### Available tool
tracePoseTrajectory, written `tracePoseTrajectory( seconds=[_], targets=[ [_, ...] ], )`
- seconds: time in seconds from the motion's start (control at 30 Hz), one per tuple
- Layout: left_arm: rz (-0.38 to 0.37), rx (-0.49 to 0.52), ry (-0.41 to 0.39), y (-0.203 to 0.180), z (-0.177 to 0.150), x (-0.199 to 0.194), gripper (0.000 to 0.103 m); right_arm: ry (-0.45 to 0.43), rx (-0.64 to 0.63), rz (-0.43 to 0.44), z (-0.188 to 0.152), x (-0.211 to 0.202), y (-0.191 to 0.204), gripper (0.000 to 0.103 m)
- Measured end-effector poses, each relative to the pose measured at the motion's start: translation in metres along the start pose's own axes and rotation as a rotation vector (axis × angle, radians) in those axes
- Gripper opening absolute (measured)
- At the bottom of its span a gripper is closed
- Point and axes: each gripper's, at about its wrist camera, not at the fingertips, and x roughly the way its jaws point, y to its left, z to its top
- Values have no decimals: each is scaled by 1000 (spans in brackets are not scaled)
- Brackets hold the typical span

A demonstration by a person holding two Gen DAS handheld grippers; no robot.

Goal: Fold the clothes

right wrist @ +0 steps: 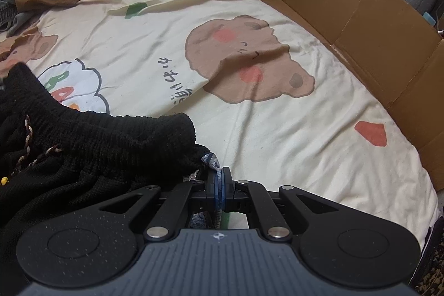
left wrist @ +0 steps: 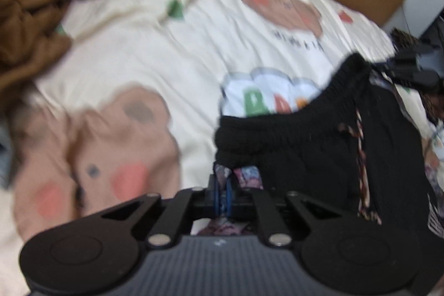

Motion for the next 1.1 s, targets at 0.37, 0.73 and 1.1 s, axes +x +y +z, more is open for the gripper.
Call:
tracePoseTrajectory(
  seconds=[0.37, 0.73, 1.1],
  targets=[
    [133, 88, -147, 2, 66, -10, 2, -49, -9, -93, 20, -4, -18, 0],
    [199, 125, -215, 8, 123, 9, 2, -90, -20, -177, 49, 2, -41, 0],
    [277, 151, -244, 23, 188, 30, 2, -112, -31, -248, 98, 31, -63, 0]
  ],
)
